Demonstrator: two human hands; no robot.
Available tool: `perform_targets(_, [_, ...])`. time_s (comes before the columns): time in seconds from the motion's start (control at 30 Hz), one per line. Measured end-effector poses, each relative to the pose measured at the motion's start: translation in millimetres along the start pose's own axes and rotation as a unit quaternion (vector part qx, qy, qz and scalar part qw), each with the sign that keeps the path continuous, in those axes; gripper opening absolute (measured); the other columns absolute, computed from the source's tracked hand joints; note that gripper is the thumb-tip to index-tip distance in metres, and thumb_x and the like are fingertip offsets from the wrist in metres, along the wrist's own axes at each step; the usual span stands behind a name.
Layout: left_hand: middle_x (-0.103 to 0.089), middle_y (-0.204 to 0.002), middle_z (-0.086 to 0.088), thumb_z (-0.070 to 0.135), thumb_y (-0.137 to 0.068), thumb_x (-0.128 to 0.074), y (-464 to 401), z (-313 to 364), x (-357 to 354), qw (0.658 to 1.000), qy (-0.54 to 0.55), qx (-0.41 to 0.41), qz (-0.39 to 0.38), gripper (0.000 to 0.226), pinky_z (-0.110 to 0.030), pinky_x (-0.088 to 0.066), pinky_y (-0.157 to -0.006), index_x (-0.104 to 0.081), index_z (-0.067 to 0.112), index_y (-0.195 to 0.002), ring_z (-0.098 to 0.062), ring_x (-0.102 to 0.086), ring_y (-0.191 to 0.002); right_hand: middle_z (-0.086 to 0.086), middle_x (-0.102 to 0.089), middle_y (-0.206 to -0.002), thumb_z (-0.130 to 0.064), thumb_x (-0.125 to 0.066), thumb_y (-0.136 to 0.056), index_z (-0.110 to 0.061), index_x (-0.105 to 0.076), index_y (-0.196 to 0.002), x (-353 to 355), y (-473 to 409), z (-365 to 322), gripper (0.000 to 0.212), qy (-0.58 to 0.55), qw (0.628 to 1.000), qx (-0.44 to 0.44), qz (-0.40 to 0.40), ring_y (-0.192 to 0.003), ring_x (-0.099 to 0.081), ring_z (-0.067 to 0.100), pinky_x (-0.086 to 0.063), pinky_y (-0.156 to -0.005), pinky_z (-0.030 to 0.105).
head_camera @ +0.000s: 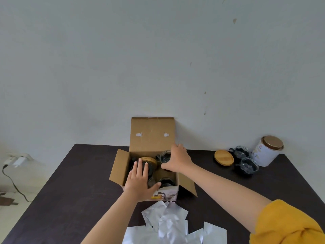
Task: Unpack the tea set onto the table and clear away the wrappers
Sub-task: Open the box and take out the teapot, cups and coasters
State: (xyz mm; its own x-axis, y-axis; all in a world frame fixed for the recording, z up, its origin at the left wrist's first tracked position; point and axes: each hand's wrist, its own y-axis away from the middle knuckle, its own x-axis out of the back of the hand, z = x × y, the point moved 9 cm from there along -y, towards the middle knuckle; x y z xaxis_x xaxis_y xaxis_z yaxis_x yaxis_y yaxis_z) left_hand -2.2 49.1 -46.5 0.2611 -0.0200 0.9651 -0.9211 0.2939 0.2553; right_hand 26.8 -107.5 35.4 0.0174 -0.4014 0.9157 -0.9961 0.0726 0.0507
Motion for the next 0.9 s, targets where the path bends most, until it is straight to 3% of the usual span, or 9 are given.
perform_targets(0.2, [0.020, -0.157, -0.015, 0.092, -0.043, 0.020, 4, 7, 8, 0.998, 0.007, 0.055, -0.010, 0.136, -0.044, 0.001, -0.118, 0.014, 0.007, -0.149, -0.031, 0.014, -0.146, 0.005, -0.037, -0.114, -0.045, -0.073, -0.063, -0.014, -0.043, -0.116, 32, 19, 63, 0.069, 0.016, 1.000, 0.001, 0.006, -0.106, -0.044, 0.024, -0.050, -0.068, 0.032])
perform_targets(0.33, [0.018, -0.154, -0.026, 0.096, -0.050, 0.001, 6, 18, 15, 0.990, 0.006, 0.133, -0.035, 0.137, -0.047, 0.002, -0.118, 0.014, -0.001, -0.147, -0.039, 0.013, -0.144, 0.008, -0.037, -0.119, -0.043, -0.073, -0.062, -0.013, -0.045, -0.119, 37, 34, 138, 0.071, 0.033, 0.997, -0.058, -0.030, -0.109, -0.045, 0.026, -0.052, -0.077, 0.035])
perform_targets(0.43, [0.022, -0.153, -0.027, 0.102, -0.044, -0.012, 7, 22, 11, 0.984, 0.028, 0.173, -0.038, 0.148, -0.047, 0.001, -0.118, 0.019, -0.002, -0.145, -0.040, 0.016, -0.143, 0.009, -0.038, -0.122, -0.037, -0.073, -0.062, -0.012, -0.046, -0.113, 37, 48, 194, 0.063, 0.026, 0.993, -0.105, -0.052, -0.108, -0.046, 0.026, -0.050, -0.071, 0.033])
perform_targets(0.53, [0.026, -0.152, -0.026, 0.105, -0.038, -0.018, 8, 24, 5, 0.981, 0.038, 0.188, -0.032, 0.156, -0.048, 0.001, -0.118, 0.022, -0.002, -0.144, -0.039, 0.019, -0.143, 0.010, -0.037, -0.123, -0.036, -0.075, -0.064, -0.011, -0.047, -0.112, 38, 62, 247, 0.061, 0.038, 0.987, -0.147, -0.060, -0.111, -0.047, 0.028, -0.045, -0.069, 0.030])
perform_targets(0.67, [0.025, -0.153, -0.024, 0.104, -0.035, -0.020, 7, 25, 4, 0.979, 0.045, 0.197, -0.030, 0.157, -0.048, 0.000, -0.119, 0.021, 0.000, -0.145, -0.037, 0.019, -0.143, 0.012, -0.035, -0.130, -0.032, -0.078, -0.063, -0.009, -0.047, -0.120, 37, 76, 306, 0.069, 0.028, 0.980, -0.188, -0.062, -0.117, -0.047, 0.030, -0.047, -0.077, 0.031])
perform_targets(0.9, [0.019, -0.155, -0.022, 0.102, -0.038, -0.024, 6, 26, 4, 0.979, 0.039, 0.202, -0.008, 0.153, -0.050, -0.003, -0.118, 0.016, 0.002, -0.147, -0.037, 0.012, -0.145, 0.010, -0.038, -0.120, -0.021, -0.078, -0.064, -0.008, -0.046, -0.121, 43, 84, 368, 0.067, -0.014, 0.974, -0.223, -0.041, -0.107, -0.051, 0.029, -0.049, -0.077, 0.033])
